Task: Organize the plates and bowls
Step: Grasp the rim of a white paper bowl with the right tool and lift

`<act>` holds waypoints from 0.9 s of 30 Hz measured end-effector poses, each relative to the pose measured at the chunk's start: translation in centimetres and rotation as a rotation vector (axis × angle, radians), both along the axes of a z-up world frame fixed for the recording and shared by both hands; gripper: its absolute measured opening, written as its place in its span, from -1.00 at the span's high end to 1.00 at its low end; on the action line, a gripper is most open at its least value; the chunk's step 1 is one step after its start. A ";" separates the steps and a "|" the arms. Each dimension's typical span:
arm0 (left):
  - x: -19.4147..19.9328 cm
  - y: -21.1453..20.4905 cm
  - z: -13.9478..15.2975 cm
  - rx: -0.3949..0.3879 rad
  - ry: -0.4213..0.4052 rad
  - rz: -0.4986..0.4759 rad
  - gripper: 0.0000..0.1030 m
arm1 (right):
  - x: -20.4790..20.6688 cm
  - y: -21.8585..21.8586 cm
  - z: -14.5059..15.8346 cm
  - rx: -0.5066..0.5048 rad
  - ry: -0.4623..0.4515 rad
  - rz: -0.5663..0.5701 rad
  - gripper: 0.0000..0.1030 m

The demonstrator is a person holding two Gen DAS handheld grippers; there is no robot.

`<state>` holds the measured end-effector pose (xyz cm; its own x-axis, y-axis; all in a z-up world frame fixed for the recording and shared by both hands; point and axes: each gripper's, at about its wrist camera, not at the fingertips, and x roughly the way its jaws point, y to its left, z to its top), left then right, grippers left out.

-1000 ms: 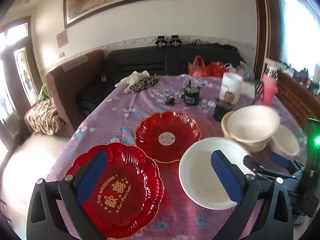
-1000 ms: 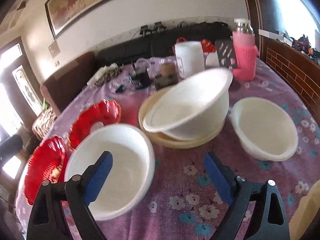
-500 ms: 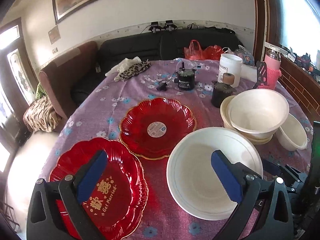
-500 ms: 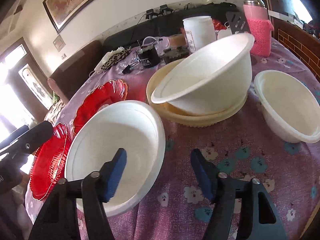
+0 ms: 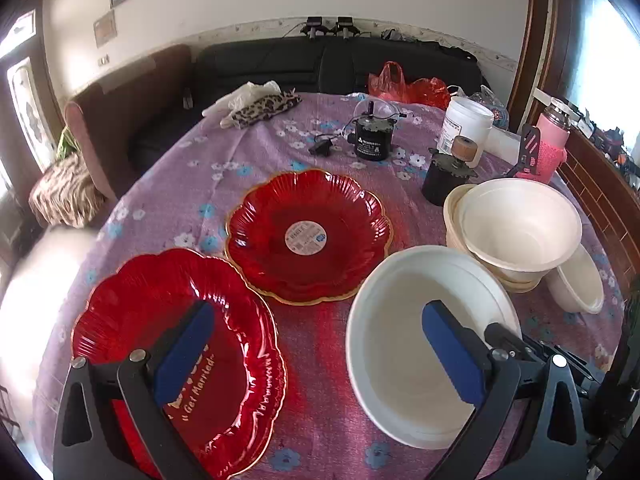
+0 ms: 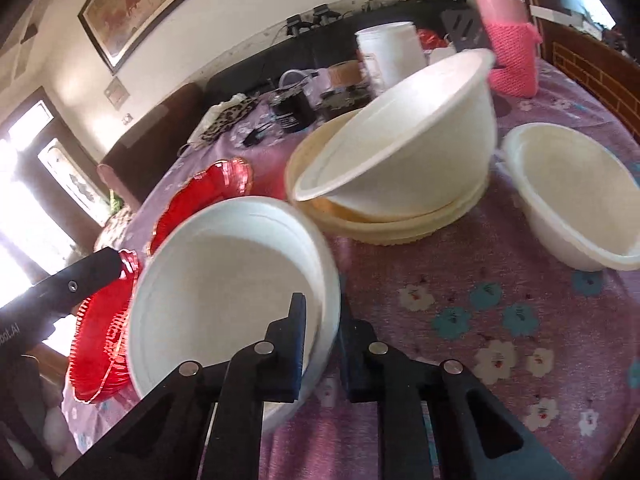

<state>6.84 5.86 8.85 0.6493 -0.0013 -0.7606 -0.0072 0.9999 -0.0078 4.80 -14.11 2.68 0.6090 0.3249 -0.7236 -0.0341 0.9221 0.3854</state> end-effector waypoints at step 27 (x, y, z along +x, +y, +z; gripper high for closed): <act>-1.9 -2.5 2.9 -0.276 0.057 -0.172 -1.00 | -1.1 -15.4 10.5 -0.240 -0.040 -0.310 -0.41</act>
<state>4.94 3.35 11.78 0.5780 -0.3183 -0.7514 0.1532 0.9467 -0.2832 3.71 -29.54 13.16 0.6810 -0.0540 -0.7303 0.2494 0.9547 0.1620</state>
